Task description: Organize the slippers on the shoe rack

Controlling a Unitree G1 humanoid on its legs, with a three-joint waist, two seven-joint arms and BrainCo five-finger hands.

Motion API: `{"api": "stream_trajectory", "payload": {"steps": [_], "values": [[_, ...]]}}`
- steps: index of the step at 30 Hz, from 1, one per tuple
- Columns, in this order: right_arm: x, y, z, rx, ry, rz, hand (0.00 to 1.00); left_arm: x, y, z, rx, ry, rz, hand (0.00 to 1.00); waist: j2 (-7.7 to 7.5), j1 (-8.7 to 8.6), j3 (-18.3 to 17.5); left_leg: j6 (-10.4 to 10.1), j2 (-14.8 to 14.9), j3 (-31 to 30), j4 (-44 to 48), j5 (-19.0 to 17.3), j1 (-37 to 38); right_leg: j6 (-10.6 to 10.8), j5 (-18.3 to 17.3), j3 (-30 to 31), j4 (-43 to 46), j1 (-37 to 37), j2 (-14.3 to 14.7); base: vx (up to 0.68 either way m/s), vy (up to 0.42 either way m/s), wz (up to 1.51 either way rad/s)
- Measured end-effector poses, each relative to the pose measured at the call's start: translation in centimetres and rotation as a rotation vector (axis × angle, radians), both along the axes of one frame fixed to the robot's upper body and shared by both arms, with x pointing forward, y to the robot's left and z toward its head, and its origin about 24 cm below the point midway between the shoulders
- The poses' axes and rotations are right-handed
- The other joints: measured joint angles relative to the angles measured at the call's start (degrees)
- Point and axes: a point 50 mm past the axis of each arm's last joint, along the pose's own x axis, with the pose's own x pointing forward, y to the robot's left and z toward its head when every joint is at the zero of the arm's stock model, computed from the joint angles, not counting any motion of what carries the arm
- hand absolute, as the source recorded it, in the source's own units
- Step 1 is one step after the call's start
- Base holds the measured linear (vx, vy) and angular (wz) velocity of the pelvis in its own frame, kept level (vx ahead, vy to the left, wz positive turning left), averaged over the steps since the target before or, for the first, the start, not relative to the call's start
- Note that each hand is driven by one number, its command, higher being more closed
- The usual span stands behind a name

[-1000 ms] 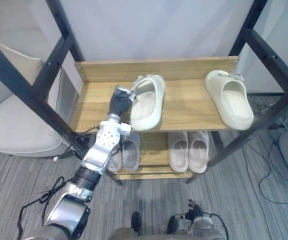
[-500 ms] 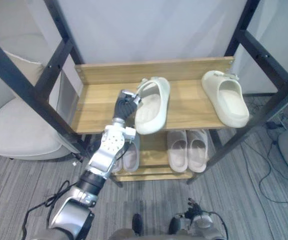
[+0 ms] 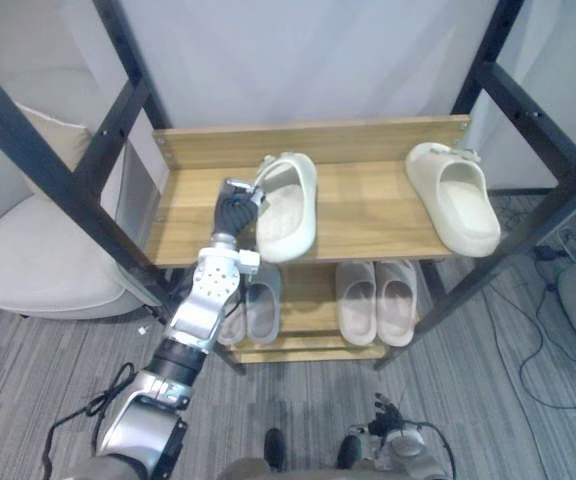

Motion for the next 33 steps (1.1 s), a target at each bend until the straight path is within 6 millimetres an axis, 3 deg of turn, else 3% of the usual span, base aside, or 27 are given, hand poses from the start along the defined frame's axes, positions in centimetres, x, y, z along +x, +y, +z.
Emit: {"api": "stream_trajectory", "payload": {"steps": [16,30,31,33], "values": [[0.0,-1.2,0.1,-0.023,-0.006,-0.056,0.00,2.3,-2.4,2.0,0.070,-0.023,-0.034,1.00,0.79,-2.51,0.5,0.0,0.1,4.7,0.0,-0.3,-1.5,0.1,1.4,4.2,0.0,-3.4,0.0,0.01,0.019,-0.15],[0.0,-2.1,0.2,-0.035,-0.013,-0.097,0.00,2.3,-4.4,2.3,0.075,-0.038,-0.075,1.00,2.02,-3.57,1.2,-0.5,0.0,5.5,0.0,-0.7,-1.6,0.1,1.5,4.6,0.0,-4.1,-0.2,0.00,0.005,-0.02],[0.0,-2.2,0.2,-0.036,-0.014,-0.098,0.00,2.3,-4.4,2.4,0.074,-0.040,-0.076,0.00,2.06,-3.57,1.3,-0.5,0.0,5.5,0.0,-0.7,-1.6,0.1,1.5,4.6,0.0,-4.1,-0.2,0.00,0.000,0.00],[0.0,-2.2,0.2,-0.036,-0.014,-0.098,0.00,2.2,-4.6,2.3,0.074,-0.039,-0.078,0.00,2.06,-3.60,1.3,-0.5,0.0,5.5,0.0,-0.7,-1.6,0.1,1.5,4.6,0.0,-4.1,-0.2,0.00,0.000,0.00]]}}
